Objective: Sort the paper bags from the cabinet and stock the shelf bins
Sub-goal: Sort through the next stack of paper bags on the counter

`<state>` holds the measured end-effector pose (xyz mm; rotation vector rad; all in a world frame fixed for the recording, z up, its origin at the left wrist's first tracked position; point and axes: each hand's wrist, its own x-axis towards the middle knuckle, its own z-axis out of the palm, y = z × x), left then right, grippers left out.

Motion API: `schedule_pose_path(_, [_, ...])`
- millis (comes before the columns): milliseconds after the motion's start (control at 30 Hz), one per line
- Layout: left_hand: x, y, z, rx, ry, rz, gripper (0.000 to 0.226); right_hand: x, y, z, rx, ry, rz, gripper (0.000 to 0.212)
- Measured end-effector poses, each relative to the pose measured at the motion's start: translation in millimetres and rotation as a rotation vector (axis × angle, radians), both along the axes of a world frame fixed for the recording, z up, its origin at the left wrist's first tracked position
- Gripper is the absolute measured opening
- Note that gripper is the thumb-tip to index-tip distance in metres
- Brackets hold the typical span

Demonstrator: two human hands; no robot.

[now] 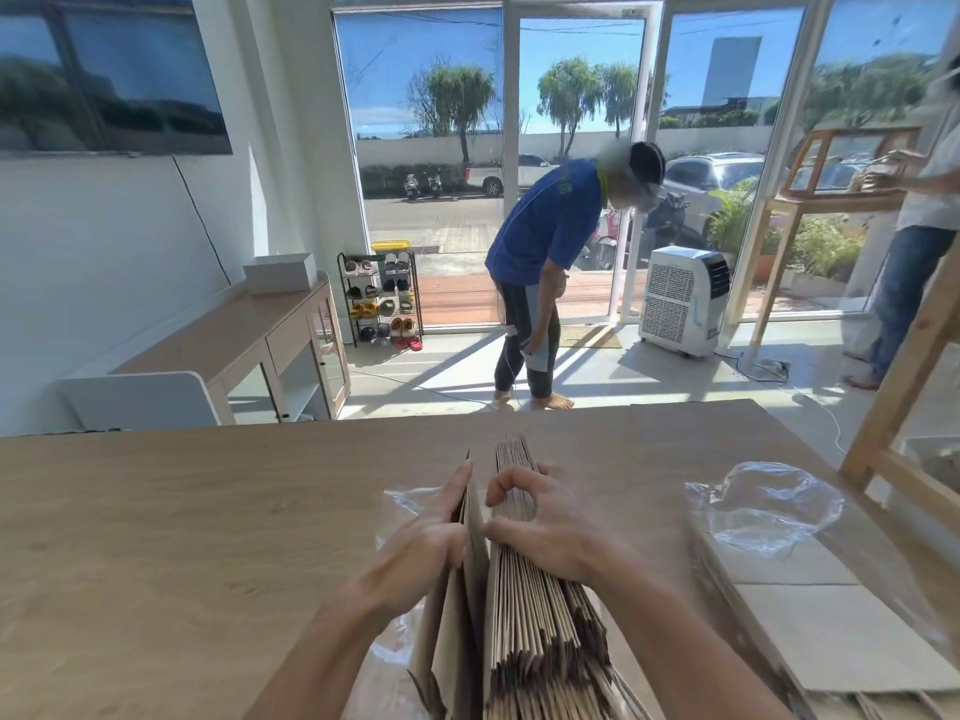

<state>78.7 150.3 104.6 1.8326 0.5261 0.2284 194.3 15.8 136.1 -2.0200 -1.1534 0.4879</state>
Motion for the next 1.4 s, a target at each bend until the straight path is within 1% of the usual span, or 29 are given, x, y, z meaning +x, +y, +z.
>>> schedule_pose_path(100, [7.9,14.6,-17.0,0.047,-0.008,-0.042,0.108,0.5,0.8,-1.0,-0.002,0.017,-0.009,0.016])
schedule_pose_path(167, [16.9,26.1,-29.1,0.084,0.005,-0.048,0.106,0.8,2.0,-2.0,0.001,0.025,-0.016,0.014])
schedule_pose_path(233, [24.3,33.9,-39.2,0.080,0.040,-0.027,0.095,0.2,2.8,-3.0,0.004,0.027,-0.014,0.012])
schedule_pose_path(267, [26.0,33.2,-40.3,0.094,0.057,-0.006,0.087,0.0,3.2,-3.9,0.008,0.021,-0.015,0.015])
schedule_pose_path(333, [26.9,33.0,-49.6,0.049,0.064,0.029,0.074,-1.0,3.6,-4.1,0.016,0.012,-0.020,0.027])
schedule_pose_path(367, [24.4,38.0,-67.3,0.027,0.027,0.096,0.070,-1.3,4.0,-4.2,0.015,0.008,-0.018,0.031])
schedule_pose_path(400, [19.1,57.1,-100.3,-0.037,-0.025,0.073,0.065,-1.5,4.4,-4.2,0.013,0.006,-0.018,0.033])
schedule_pose_path(433, [21.8,93.1,-130.0,-0.062,-0.017,0.077,0.060,-1.7,4.7,-3.9,0.008,0.006,-0.019,0.032])
schedule_pose_path(467, [21.5,110.3,-135.5,-0.099,-0.011,0.093,0.060,-1.6,5.1,-3.9,0.004,0.007,-0.013,0.030])
schedule_pose_path(500, [19.6,112.3,-131.9,-0.153,-0.001,0.043,0.066,-1.5,5.6,-3.8,-0.002,0.011,-0.007,0.026])
schedule_pose_path(533, [12.0,95.7,-112.1,-0.184,-0.009,-0.015,0.070,-1.7,5.7,-3.7,-0.007,0.017,-0.002,0.024])
schedule_pose_path(567, [0.0,57.8,-69.4,-0.222,-0.021,-0.103,0.068,-1.9,5.7,-3.4,-0.014,0.023,-0.001,0.024])
schedule_pose_path(600, [-8.6,24.3,-25.7,-0.224,-0.036,-0.121,0.067,-2.0,5.7,-3.2,-0.017,0.028,-0.002,0.026])
schedule_pose_path(633, [-8.1,0.6,-1.3,-0.200,0.018,-0.082,0.074,-2.0,5.5,-3.1,-0.021,0.033,-0.004,0.028])
schedule_pose_path(700, [-23.5,-15.4,10.3,-0.230,0.007,-0.113,0.082,-2.8,4.7,-2.3,-0.022,0.047,-0.003,0.029])
schedule_pose_path(800, [-21.5,-13.7,13.0,-0.209,-0.017,-0.104,0.083,-4.3,2.6,-2.2,-0.008,0.060,-0.013,0.030])
schedule_pose_path(833, [-20.5,-12.5,13.1,-0.175,0.007,-0.103,0.085,-5.2,1.7,-2.2,0.006,0.061,-0.023,0.034])
schedule_pose_path(900, [-18.5,-13.7,11.2,-0.107,0.030,-0.128,0.089,-6.1,0.7,-3.3,0.039,0.044,-0.047,0.054])
schedule_pose_path(967, [-16.6,-11.8,7.9,-0.031,0.024,-0.144,0.087,-7.5,0.4,-3.4,0.041,0.016,-0.082,0.069])
schedule_pose_path(1067, [-11.3,-4.2,4.7,0.090,0.047,-0.145,0.083,-9.6,0.1,-5.5,0.061,0.029,-0.128,0.076])
schedule_pose_path(1133, [-9.7,-3.8,11.6,0.237,0.091,-0.161,0.084,-10.6,-1.1,-8.2,0.068,0.101,-0.189,0.072])
schedule_pose_path(1200, [-7.1,-0.6,20.6,0.485,0.167,-0.181,0.090,-11.0,-1.0,-11.2,0.075,0.185,-0.243,0.053])
schedule_pose_path(1233, [-5.6,1.3,25.2,0.616,0.213,-0.199,0.096,-11.4,-1.1,-12.5,0.069,0.196,-0.264,0.041])
schedule_pose_path(1267, [-4.6,1.7,31.3,0.720,0.257,-0.233,0.102,-12.1,-1.2,-12.8,0.067,0.202,-0.284,0.033])
schedule_pose_path(1300, [-2.8,1.3,37.3,0.800,0.295,-0.271,0.107,-11.0,-1.2,-14.6,0.062,0.210,-0.302,0.029])
schedule_pose_path(1333, [-1.4,0.3,43.0,0.880,0.333,-0.308,0.111,-11.6,-2.1,-15.3,0.054,0.226,-0.314,0.030])
schedule_pose_path(1400, [2.8,-2.6,53.5,1.056,0.387,-0.369,0.117,-12.3,-4.7,-20.3,0.030,0.267,-0.322,0.042])
